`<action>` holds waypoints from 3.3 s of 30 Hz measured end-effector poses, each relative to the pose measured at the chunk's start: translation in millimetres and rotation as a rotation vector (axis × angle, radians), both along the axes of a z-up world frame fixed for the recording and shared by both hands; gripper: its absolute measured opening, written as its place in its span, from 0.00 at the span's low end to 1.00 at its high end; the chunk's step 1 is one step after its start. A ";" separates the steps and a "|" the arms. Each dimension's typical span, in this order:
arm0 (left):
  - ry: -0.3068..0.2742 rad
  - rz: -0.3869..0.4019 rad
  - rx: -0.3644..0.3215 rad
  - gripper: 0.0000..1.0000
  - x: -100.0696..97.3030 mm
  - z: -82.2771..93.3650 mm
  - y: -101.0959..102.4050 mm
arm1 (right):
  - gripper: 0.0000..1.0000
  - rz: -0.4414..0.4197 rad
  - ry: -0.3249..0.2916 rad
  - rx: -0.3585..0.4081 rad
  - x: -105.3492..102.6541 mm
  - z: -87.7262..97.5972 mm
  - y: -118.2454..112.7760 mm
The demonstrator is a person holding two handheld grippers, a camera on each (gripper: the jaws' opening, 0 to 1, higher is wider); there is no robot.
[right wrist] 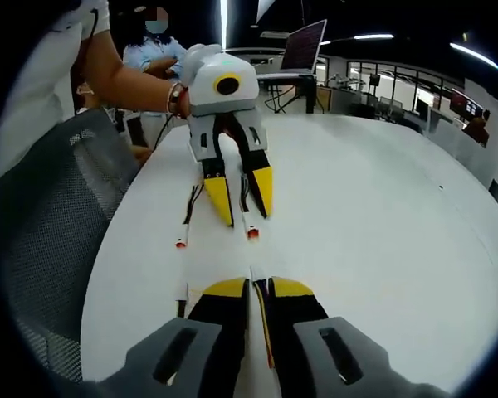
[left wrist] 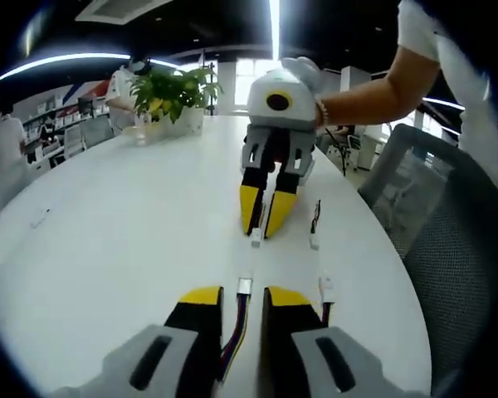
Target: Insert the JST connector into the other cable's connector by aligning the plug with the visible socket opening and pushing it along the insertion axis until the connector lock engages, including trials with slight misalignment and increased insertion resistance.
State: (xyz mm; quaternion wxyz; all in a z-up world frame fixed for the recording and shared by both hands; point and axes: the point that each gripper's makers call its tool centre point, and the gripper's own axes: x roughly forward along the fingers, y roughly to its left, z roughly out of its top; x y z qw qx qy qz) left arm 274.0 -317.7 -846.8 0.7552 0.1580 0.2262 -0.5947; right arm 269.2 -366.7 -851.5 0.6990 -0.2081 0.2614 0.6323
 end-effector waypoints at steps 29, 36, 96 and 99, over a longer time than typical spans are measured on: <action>-0.030 -0.026 -0.003 0.01 0.2 -0.5 -2.4 | 0.07 0.009 -0.011 0.014 -1.9 0.0 0.3; -0.033 -0.028 -0.006 0.01 0.7 -0.5 -2.2 | 0.05 0.026 -0.031 0.021 -2.0 -0.7 0.6; -0.111 -0.077 0.046 0.01 7.2 32.7 -6.7 | 0.03 0.079 -0.128 -0.032 6.8 31.8 13.0; -0.111 -0.082 0.050 0.01 6.4 31.4 -7.7 | 0.03 0.083 -0.129 -0.029 6.2 32.0 15.8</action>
